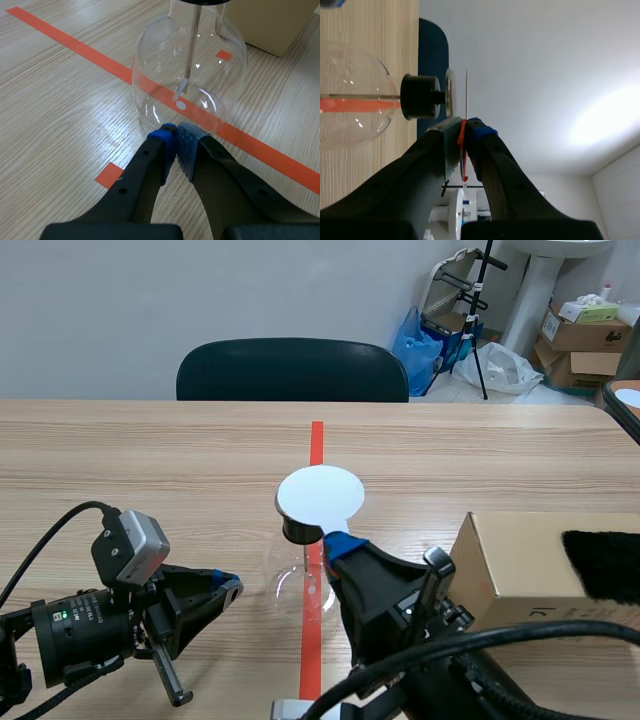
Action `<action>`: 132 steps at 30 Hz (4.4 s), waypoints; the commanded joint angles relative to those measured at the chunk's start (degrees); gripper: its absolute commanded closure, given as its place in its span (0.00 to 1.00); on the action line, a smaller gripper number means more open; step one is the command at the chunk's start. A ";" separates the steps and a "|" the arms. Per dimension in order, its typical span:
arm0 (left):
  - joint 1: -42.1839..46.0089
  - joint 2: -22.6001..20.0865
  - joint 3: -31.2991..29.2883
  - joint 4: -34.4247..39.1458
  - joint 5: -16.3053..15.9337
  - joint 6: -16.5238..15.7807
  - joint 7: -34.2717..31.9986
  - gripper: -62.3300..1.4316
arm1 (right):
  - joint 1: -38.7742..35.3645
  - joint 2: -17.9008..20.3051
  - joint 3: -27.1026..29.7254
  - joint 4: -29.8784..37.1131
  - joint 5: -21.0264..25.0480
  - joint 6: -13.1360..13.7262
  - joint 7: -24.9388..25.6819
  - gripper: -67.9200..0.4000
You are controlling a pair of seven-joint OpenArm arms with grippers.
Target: Do the electroscope experiment
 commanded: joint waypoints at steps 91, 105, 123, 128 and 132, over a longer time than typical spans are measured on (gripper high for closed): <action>-0.11 0.28 -0.07 1.14 -0.42 -0.22 -3.82 0.93 | 0.04 0.50 0.11 0.42 -0.13 -0.81 -33.75 0.98; -0.11 0.26 -0.07 1.14 -0.42 -0.22 -3.80 0.93 | 0.04 0.48 0.11 0.42 -0.11 -0.81 -33.75 0.98; -0.11 -0.02 -0.07 1.14 -0.39 -0.22 -3.78 0.93 | 0.04 0.48 0.11 0.42 -0.11 -0.79 -33.70 0.98; -0.11 -0.02 -0.07 1.14 -0.39 -0.24 -3.78 0.93 | 0.04 0.46 0.11 0.42 -0.13 -0.79 -33.70 0.98; -0.11 -0.02 -0.07 1.14 -0.39 -0.22 -3.78 0.93 | 0.04 0.46 0.11 0.42 -0.13 -0.79 -33.68 0.98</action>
